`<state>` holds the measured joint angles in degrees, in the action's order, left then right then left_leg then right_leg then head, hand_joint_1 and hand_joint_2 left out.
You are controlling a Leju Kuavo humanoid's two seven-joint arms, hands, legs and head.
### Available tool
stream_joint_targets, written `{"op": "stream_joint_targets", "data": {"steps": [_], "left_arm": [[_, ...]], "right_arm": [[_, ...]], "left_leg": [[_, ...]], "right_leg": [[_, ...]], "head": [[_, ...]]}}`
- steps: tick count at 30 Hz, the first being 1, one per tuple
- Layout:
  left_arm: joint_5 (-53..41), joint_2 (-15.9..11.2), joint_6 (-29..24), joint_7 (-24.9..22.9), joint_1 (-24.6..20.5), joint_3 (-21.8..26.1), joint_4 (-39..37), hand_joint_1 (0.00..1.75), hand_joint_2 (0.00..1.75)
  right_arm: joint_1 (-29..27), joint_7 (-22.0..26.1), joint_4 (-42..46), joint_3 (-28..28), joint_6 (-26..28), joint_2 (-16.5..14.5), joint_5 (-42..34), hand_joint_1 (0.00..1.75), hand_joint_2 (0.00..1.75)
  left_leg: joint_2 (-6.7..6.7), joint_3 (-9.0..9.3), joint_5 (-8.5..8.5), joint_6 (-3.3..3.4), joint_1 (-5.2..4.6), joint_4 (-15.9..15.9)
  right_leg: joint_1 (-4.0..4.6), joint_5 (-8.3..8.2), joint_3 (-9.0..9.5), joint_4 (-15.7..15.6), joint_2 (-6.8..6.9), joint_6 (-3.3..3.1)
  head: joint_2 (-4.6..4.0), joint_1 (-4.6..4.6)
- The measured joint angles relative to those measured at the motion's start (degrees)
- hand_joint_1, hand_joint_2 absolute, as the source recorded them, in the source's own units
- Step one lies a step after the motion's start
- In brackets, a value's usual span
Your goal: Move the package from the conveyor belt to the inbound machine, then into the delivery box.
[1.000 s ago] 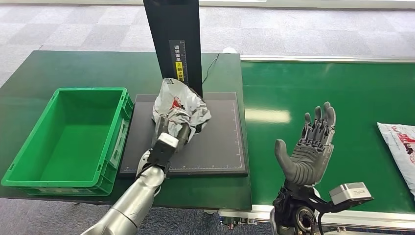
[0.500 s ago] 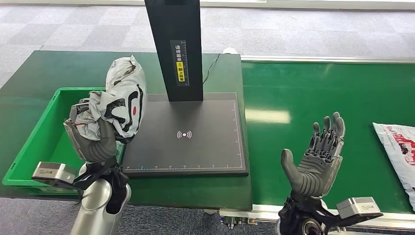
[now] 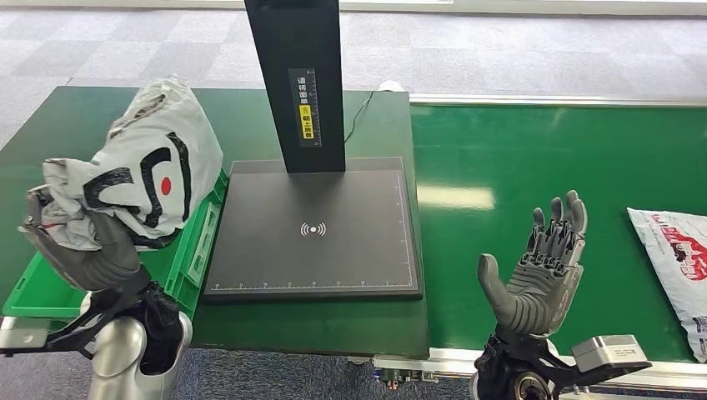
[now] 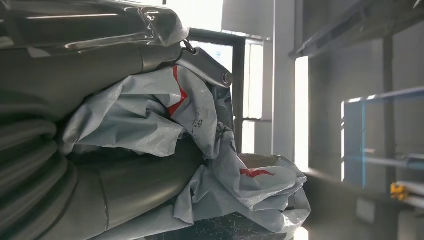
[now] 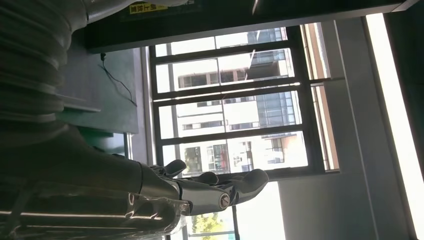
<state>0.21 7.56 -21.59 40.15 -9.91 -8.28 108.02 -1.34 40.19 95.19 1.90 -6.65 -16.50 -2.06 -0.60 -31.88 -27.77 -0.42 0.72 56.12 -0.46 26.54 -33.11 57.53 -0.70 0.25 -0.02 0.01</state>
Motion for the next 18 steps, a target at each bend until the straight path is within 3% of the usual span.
{"op": "stream_joint_targets", "data": {"steps": [4, 8, 12, 18], "left_arm": [[2.2, 1.2, 4.0, 0.0, 0.2, 6.3, 1.2, 1.75, 1.75], [2.0, 2.0, 5.2, 0.0, -0.8, 16.4, -0.6, 1.75, 1.75], [0.0, 1.0, 0.2, 0.0, -2.2, 24.4, -5.2, 1.75, 1.75], [-3.0, -3.0, -4.9, -0.1, -3.4, 29.5, -15.6, 1.75, 1.75]], "right_arm": [[0.0, 0.0, 0.0, 0.2, -0.1, -0.1, 0.1, 0.00, 1.75], [0.0, 0.0, -0.1, 0.3, -0.3, -0.2, 0.1, 0.00, 1.75], [0.0, 0.0, -0.2, 0.3, -0.4, -0.4, 0.2, 0.00, 1.75], [0.1, 0.0, -0.7, 0.3, -0.4, -0.4, -0.1, 0.00, 1.75]], "left_leg": [[-0.01, 0.02, 0.01, 0.00, 0.00, 0.0], [0.01, 0.06, 0.01, -0.01, 0.00, 0.0], [0.00, 0.07, 0.01, -0.01, 0.02, 0.0], [0.00, 0.07, 0.01, -0.01, 0.02, 0.0]], "right_leg": [[0.00, 0.00, 0.02, 0.0, 0.01, 0.00], [0.00, 0.00, 0.02, 0.0, -0.02, 0.00], [0.03, 0.00, 0.03, 0.0, -0.01, -0.01], [0.03, 0.00, 0.04, 0.0, -0.02, -0.01]], "head": [[0.00, 0.01], [0.00, 0.02], [0.00, 0.02], [0.00, 0.03]]}}
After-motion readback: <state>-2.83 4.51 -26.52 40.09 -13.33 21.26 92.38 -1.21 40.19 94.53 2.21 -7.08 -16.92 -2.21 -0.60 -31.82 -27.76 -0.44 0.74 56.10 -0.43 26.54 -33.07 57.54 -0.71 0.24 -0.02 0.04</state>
